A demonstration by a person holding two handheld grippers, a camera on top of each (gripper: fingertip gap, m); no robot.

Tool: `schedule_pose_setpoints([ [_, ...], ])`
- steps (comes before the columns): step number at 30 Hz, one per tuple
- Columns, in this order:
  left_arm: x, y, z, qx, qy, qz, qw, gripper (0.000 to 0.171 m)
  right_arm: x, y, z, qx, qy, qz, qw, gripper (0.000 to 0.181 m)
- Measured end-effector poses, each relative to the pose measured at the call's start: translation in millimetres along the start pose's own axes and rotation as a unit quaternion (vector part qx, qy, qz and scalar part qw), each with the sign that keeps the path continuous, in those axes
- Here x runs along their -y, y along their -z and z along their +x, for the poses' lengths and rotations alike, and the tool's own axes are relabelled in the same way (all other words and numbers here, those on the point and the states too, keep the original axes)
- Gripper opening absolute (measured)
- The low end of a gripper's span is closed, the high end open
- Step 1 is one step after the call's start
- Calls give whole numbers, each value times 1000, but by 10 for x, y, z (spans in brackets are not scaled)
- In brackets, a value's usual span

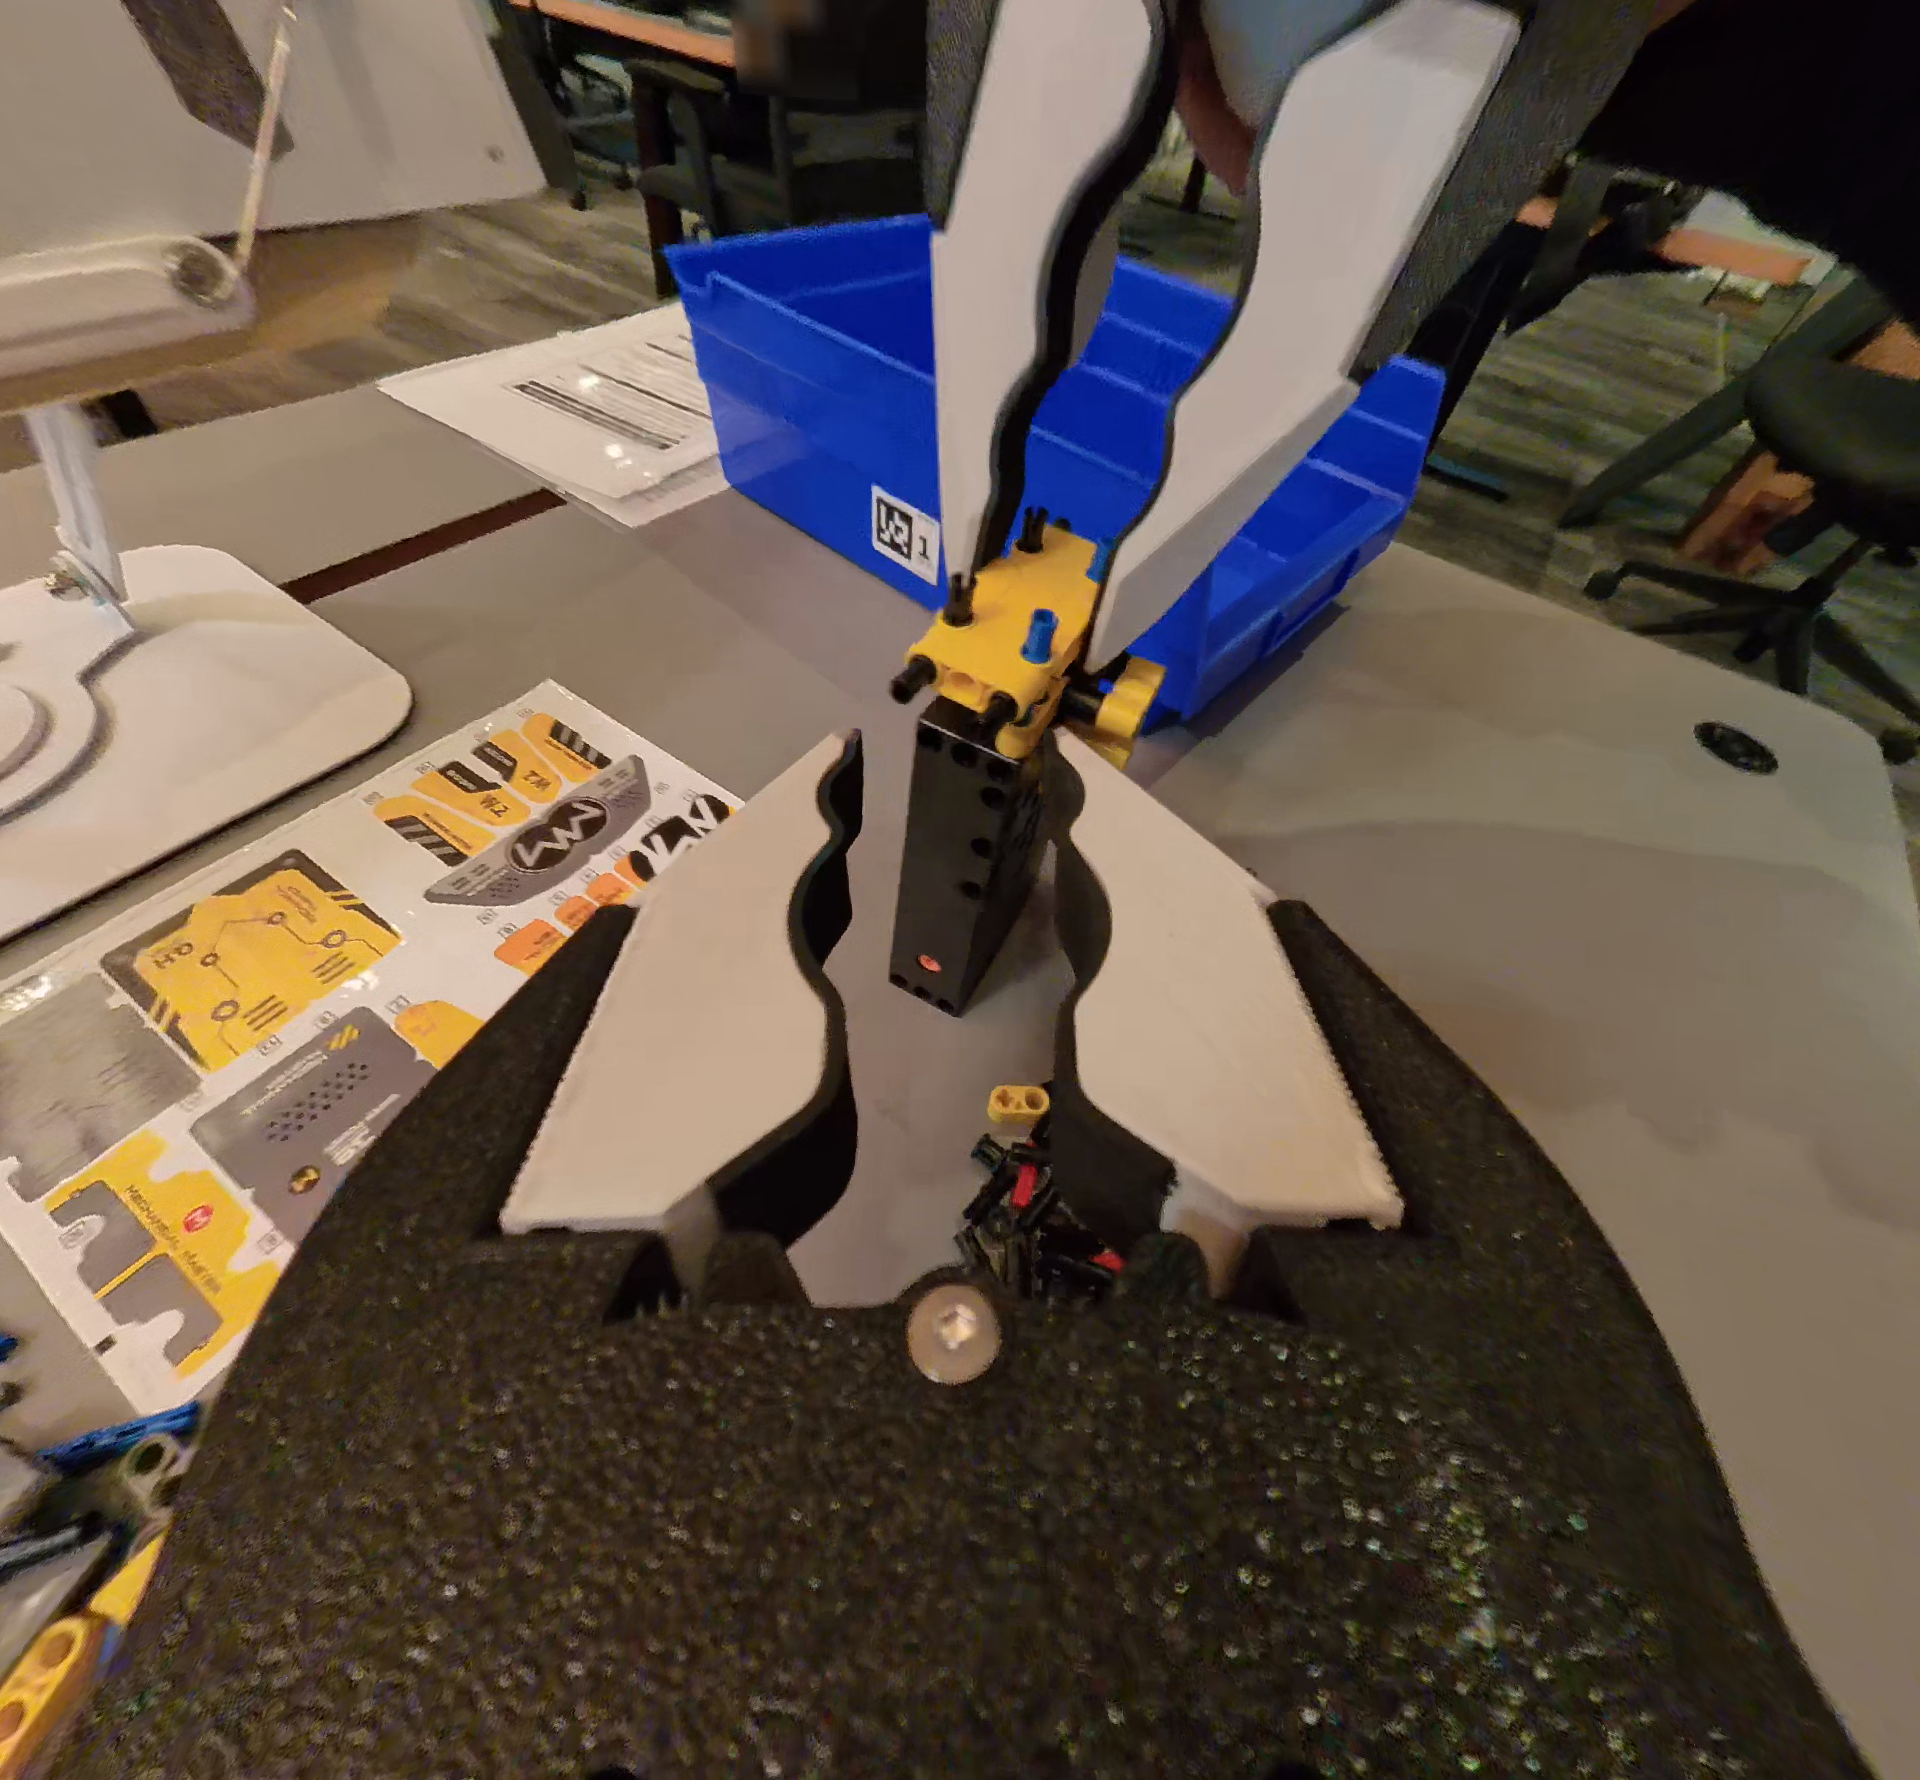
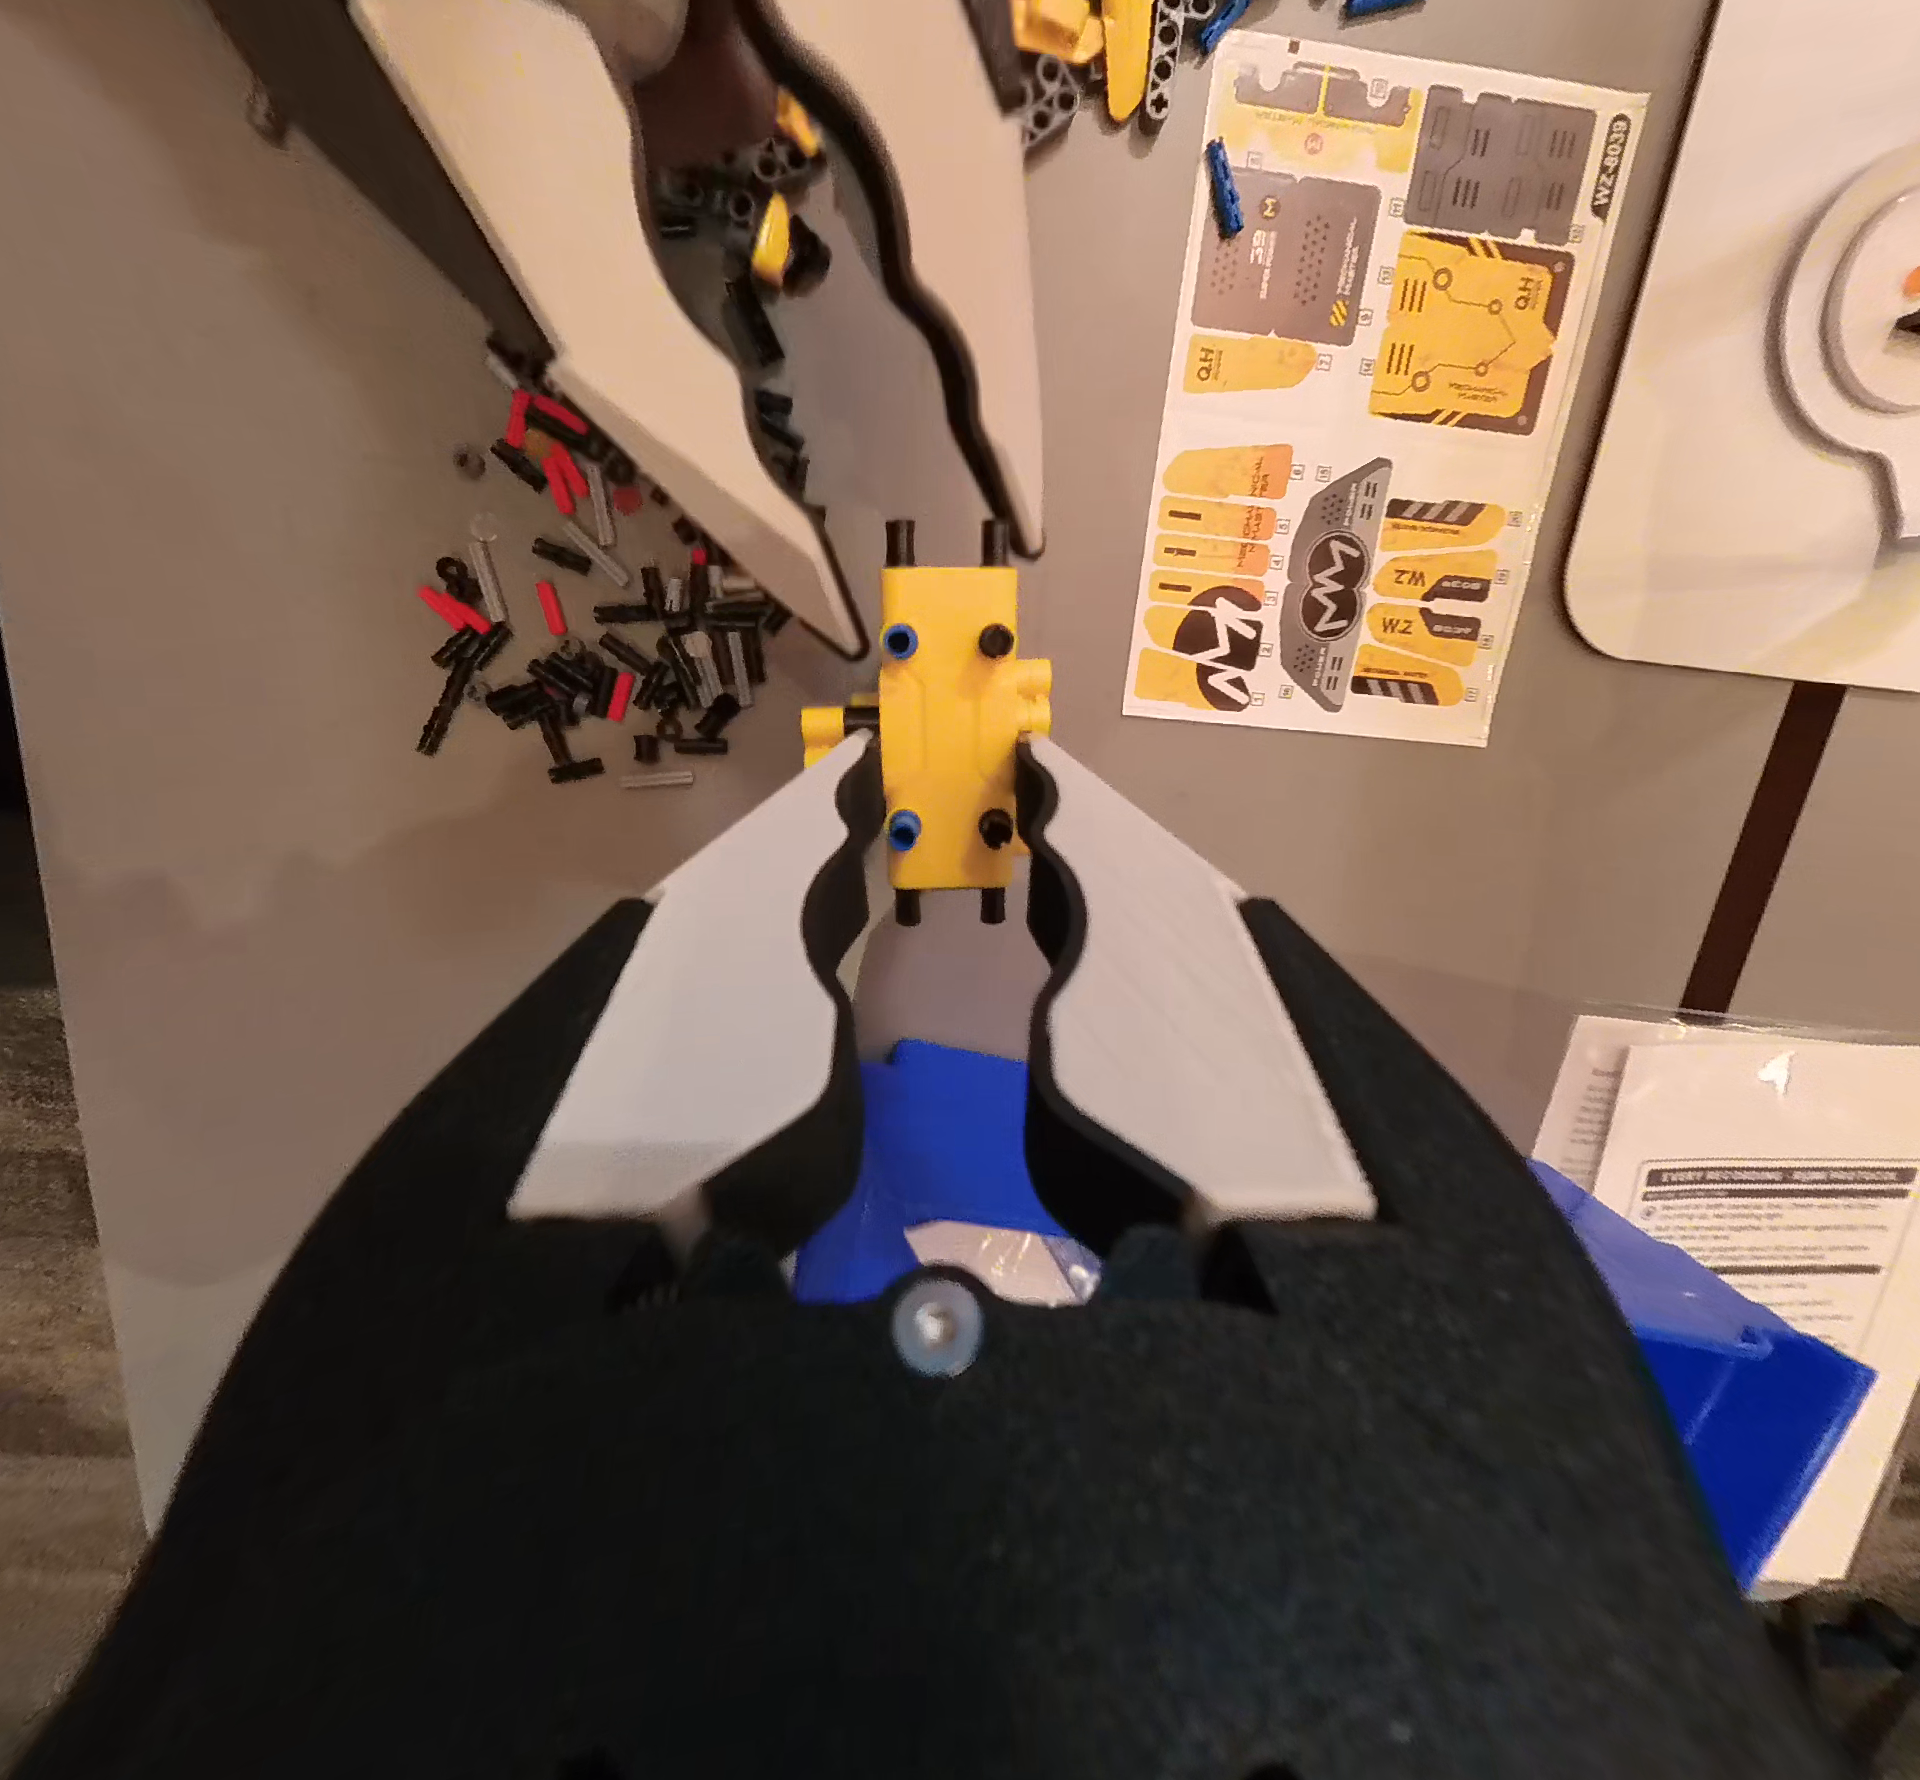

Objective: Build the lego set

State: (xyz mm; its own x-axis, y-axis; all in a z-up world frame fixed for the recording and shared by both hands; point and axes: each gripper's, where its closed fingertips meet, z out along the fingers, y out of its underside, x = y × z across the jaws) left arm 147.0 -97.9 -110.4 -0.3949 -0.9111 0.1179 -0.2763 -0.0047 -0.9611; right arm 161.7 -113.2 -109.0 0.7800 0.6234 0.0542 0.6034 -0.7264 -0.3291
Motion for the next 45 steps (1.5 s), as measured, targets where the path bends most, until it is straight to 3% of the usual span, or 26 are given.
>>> schedule_pose_setpoints([
  [4,215,93,15,-36,-2,34,999,53,-1,-3,0,9,4,-7,1000,25],
  [8,213,-39,43,-60,-43,-15,997,57,2,-6,3,16,8,-9,1000,25],
  [11,186,-98,35,-62,-70,-32,995,51,2,-4,-1,13,9,-6,1000,25],
  [14,158,-95,110,-86,-88,-26,992,28,2,-4,-14,13,10,-1,1000,25],
  [23,156,-95,110,-92,-108,-15,990,25,6,-18,2,9,22,11,1000,26],
  [27,160,-93,90,-89,-117,-19,989,24,-13,63,71,-6,8,21,1000,39],
  [31,161,-95,93,-91,-121,-22,988,24,-21,156,57,5,-6,52,999,39],
  [36,160,-98,95,-94,-121,-23,988,24,-164,148,77,-6,-1,30,1000,33],
  [45,164,-99,83,-92,-125,-22,988,24,-159,150,74,-22,28,15,999,26],
])
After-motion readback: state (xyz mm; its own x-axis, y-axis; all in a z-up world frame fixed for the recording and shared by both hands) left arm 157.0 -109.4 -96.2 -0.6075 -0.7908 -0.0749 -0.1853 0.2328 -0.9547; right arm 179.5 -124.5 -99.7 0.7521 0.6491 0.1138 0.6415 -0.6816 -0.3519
